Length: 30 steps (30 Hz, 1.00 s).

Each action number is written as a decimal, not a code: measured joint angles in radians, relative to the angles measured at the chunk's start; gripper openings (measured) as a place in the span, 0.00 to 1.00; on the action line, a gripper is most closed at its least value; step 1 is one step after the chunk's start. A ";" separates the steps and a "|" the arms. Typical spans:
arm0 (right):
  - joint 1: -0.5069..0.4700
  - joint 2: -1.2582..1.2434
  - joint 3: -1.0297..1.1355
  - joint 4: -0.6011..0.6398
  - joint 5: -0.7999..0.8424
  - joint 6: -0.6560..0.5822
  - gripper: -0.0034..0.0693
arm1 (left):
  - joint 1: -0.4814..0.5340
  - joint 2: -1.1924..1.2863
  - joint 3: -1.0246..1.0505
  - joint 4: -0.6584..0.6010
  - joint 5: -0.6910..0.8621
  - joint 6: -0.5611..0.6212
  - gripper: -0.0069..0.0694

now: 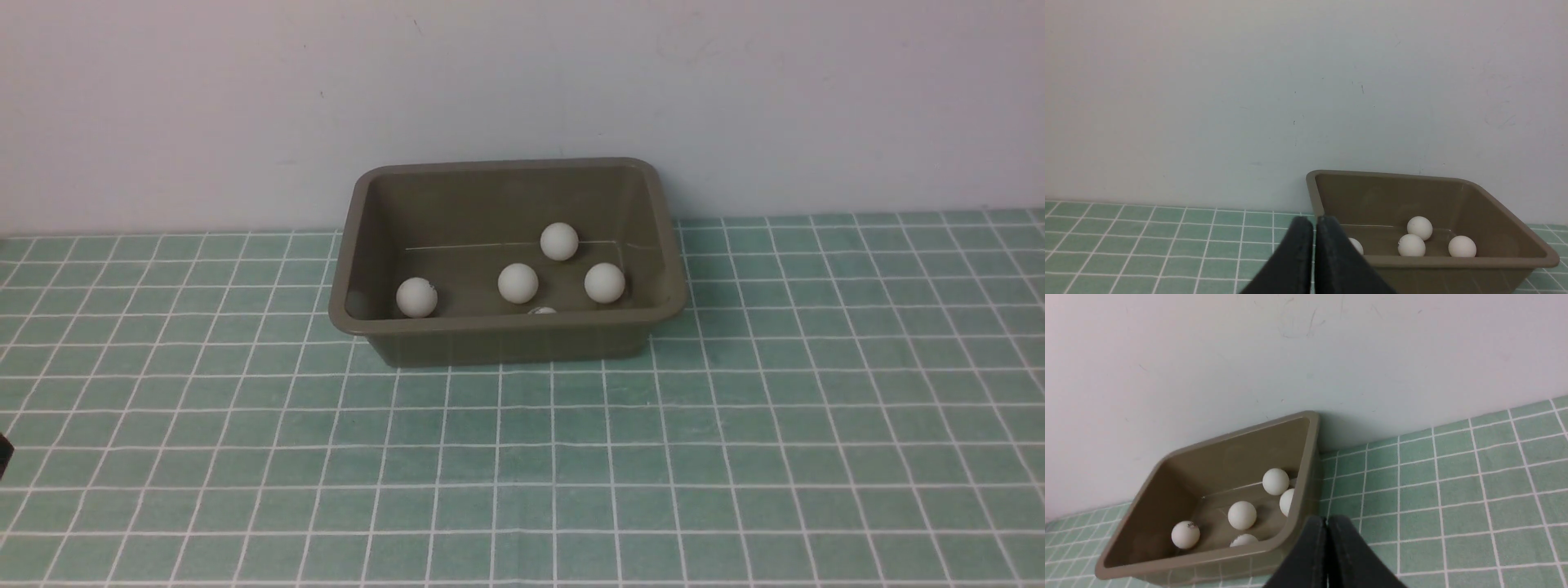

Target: Put the table tennis balls in the box on the green coffee tablecloth.

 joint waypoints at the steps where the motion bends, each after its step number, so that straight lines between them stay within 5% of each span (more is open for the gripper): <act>1: 0.000 0.000 0.001 -0.001 -0.007 -0.018 0.03 | 0.000 0.000 0.000 0.000 0.000 0.000 0.09; 11: 0.057 -0.409 0.221 -0.037 -0.274 -0.343 0.03 | 0.000 0.000 0.000 0.000 0.000 0.000 0.09; 18: 0.064 -0.639 0.348 0.077 -0.423 -0.367 0.03 | 0.000 0.000 0.000 0.000 0.000 0.000 0.09; 30: 0.064 -0.752 0.370 0.097 -0.443 -0.410 0.03 | 0.000 0.000 0.000 0.000 0.000 0.000 0.09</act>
